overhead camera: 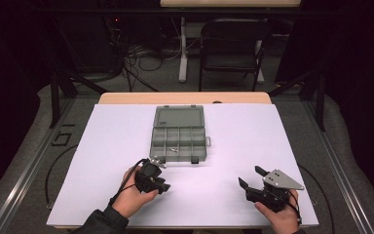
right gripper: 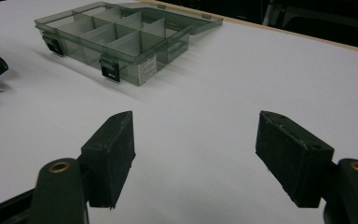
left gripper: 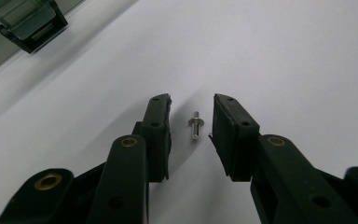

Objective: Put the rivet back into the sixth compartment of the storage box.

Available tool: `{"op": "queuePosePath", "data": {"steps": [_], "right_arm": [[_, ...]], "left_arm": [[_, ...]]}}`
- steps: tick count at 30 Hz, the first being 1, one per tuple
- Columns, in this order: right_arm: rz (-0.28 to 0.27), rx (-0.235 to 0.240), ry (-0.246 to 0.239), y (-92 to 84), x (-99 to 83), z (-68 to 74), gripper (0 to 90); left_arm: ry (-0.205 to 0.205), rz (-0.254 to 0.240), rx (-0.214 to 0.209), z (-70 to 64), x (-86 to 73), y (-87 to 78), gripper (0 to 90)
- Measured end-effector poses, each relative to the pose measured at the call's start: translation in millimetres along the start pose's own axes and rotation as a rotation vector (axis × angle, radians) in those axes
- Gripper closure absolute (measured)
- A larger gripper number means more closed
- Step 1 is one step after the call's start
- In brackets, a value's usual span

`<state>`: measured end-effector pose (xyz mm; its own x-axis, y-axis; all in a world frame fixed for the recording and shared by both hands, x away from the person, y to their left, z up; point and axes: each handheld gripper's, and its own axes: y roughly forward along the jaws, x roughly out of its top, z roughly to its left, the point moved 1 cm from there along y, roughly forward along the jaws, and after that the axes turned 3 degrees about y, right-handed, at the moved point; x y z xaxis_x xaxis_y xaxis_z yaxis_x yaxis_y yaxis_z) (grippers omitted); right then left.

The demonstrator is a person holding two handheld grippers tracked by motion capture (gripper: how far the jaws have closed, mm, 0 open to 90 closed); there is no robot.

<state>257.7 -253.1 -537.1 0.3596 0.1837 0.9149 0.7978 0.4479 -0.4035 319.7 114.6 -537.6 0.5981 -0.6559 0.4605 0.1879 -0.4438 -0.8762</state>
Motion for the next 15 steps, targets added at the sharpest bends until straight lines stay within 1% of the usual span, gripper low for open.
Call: {"op": "queuePosePath", "data": {"steps": [9, 11, 12, 15], "right_arm": [[-0.001, 0.001, -0.002, 0.0, 0.0, -0.1, 27.8], [0.004, 0.000, -0.002, -0.1, 0.0, -0.1, 27.8], [0.003, 0.000, -0.002, -0.1, 0.0, 0.0, 27.8], [0.003, 0.000, -0.002, -0.1, 0.0, 0.0, 27.8]], "left_arm": [[-0.007, 0.018, -0.009, -1.4, 0.4, 3.0, 73.4], [-0.014, 0.019, -0.023, -2.0, 0.1, 4.5, 75.1], [-0.006, 0.025, -0.019, -1.8, 0.3, 4.7, 75.9], [-0.005, 0.034, -0.021, -2.1, 0.0, 6.3, 77.9]]}}
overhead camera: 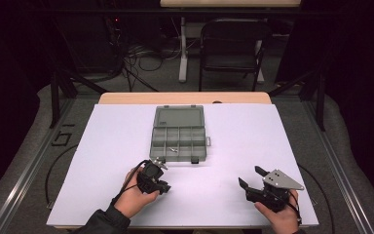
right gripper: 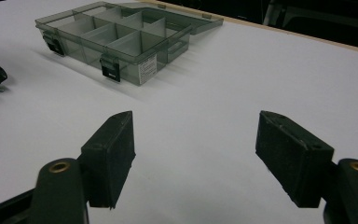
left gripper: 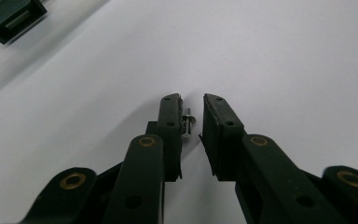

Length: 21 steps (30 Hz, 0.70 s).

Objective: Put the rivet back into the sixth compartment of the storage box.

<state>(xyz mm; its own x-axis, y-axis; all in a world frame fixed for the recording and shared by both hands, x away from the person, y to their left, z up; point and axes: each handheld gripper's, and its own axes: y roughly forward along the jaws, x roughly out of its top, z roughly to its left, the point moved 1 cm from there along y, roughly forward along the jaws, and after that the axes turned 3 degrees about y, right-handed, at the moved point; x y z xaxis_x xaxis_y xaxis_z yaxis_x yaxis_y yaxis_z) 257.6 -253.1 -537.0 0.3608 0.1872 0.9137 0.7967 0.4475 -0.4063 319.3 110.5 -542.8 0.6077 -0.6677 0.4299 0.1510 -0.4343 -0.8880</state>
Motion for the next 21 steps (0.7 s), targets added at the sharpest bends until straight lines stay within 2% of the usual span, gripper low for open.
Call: {"op": "queuePosePath", "data": {"steps": [5, 19, 21], "right_arm": [[0.001, 0.001, 0.001, 0.1, 0.0, 0.1, 27.8], [0.002, 0.002, 0.003, 0.4, -0.1, 0.2, 27.8], [0.001, 0.000, 0.002, 0.5, -0.1, 0.1, 27.8]], "left_arm": [[0.004, 0.007, 0.008, -0.4, 0.2, 1.7, 81.2], [-0.007, 0.012, 0.004, -0.7, 1.3, 1.8, 82.4], [-0.005, 0.007, 0.015, -0.9, 1.5, 1.8, 82.5]]}}
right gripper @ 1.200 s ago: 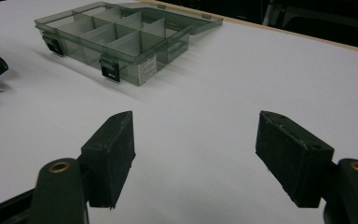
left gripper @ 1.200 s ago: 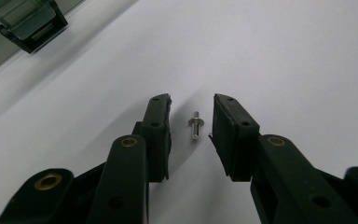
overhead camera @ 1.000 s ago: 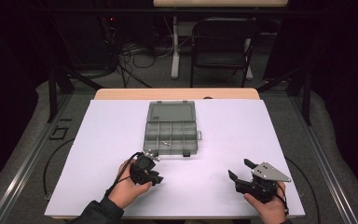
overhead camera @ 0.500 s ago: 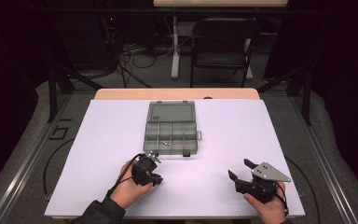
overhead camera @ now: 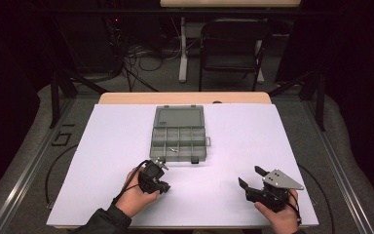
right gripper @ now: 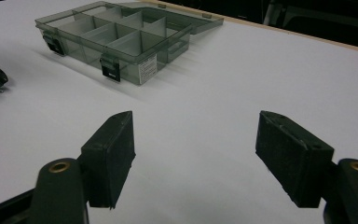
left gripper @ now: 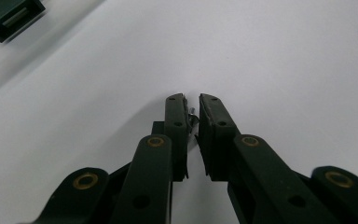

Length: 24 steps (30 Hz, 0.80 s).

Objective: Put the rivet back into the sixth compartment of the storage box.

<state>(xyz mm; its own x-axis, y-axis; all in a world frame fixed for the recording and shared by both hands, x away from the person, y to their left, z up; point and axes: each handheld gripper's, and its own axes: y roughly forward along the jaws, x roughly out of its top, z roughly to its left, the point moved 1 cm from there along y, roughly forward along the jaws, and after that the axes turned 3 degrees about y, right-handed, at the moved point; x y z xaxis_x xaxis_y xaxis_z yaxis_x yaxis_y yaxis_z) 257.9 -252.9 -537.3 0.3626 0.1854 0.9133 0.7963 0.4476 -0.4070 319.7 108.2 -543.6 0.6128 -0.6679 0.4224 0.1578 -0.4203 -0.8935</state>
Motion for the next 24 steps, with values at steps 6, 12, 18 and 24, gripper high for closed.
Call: {"op": "queuePosePath", "data": {"steps": [6, 12, 18, 24], "right_arm": [[0.000, 0.000, 0.001, 0.0, 0.0, 0.1, 27.8], [-0.002, 0.004, 0.002, 0.4, -0.1, -0.3, 27.8], [-0.003, 0.003, 0.003, 0.3, -0.1, -0.5, 27.8], [-0.002, 0.004, 0.001, 0.5, -0.1, -0.4, 27.8]], "left_arm": [[-0.001, -0.016, -0.007, 1.5, 2.1, -5.8, 86.7], [-0.003, -0.008, -0.006, 2.7, 1.7, -4.3, 86.7], [-0.003, -0.019, -0.009, 4.4, 4.3, -8.4, 86.7], [-0.007, -0.035, -0.002, 6.6, 7.9, -17.5, 86.7]]}}
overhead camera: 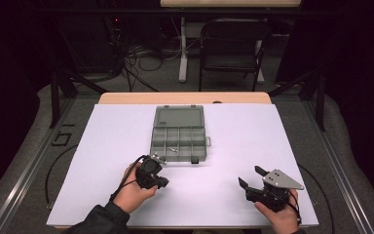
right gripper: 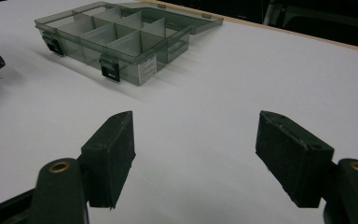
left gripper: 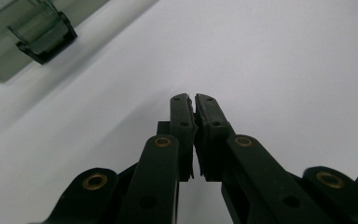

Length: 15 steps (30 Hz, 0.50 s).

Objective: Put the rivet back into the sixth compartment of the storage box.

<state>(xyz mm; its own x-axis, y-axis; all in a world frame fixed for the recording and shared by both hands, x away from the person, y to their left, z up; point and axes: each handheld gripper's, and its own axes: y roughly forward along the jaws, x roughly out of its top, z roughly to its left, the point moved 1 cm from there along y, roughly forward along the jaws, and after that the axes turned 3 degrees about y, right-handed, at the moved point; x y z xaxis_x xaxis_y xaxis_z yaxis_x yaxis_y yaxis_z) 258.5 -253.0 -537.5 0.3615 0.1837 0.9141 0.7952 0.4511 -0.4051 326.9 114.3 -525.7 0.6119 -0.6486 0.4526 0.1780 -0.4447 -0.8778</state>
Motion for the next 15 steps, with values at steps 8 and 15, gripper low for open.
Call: {"op": "queuePosePath", "data": {"steps": [8, 15], "right_arm": [[0.006, -0.001, -0.004, 1.1, 0.5, 0.4, 27.8], [0.002, -0.003, 0.003, 0.5, 0.4, 0.4, 27.9]], "left_arm": [[-0.011, -0.020, 0.007, 4.1, 6.5, -10.0, 86.7], [-0.014, -0.037, 0.015, 7.7, 11.7, -15.9, 86.7]]}}
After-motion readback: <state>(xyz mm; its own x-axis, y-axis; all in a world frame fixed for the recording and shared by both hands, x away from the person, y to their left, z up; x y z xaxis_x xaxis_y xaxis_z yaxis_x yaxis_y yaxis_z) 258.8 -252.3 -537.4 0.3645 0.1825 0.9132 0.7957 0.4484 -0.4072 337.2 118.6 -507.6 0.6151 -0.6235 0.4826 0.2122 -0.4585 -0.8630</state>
